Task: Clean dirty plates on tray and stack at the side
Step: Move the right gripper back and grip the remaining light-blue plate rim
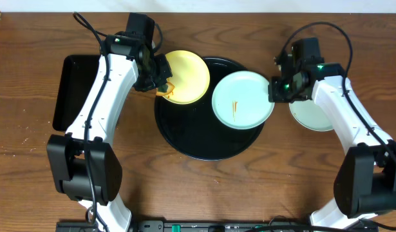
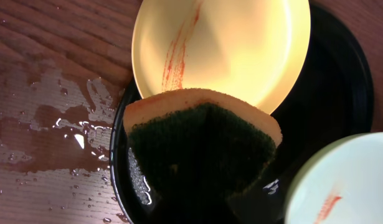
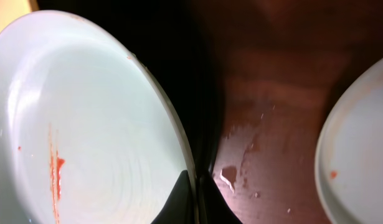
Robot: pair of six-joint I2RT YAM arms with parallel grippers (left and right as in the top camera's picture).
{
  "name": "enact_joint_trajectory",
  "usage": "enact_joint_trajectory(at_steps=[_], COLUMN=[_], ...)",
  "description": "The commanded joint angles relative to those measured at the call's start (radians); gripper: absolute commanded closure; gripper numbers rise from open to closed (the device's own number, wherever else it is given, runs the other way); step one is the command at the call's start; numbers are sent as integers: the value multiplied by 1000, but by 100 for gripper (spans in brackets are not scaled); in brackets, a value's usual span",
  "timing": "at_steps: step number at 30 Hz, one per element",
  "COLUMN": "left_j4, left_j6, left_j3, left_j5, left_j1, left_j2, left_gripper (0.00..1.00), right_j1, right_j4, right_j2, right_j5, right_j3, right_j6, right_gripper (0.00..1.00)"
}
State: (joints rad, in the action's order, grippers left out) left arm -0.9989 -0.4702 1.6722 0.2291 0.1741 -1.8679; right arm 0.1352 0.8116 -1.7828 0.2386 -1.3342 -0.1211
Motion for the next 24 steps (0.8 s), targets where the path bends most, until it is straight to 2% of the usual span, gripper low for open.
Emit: enact_joint_trajectory(at_steps=[1, 9, 19, 20, 24], left_j4=[-6, -2, 2, 2, 2], left_j6=[14, 14, 14, 14, 14], left_j3=[5, 5, -14, -19, -34], left_j5=[-10, -14, -13, -13, -13], left_j1=[2, 53, 132, 138, 163], left_j2=[0, -1, -1, -1, -2], left_gripper=[92, 92, 92, 92, 92], right_j1=[43, 140, 226, 222, 222], right_j4=[10, -113, -130, -132, -143], right_j2=[-9, -39, -139, -145, -151], right_j5=[13, 14, 49, 50, 56], right_j3=[50, 126, 124, 124, 124], right_j6=[14, -67, -183, -187, -205], right_gripper=[99, 99, 99, 98, 81])
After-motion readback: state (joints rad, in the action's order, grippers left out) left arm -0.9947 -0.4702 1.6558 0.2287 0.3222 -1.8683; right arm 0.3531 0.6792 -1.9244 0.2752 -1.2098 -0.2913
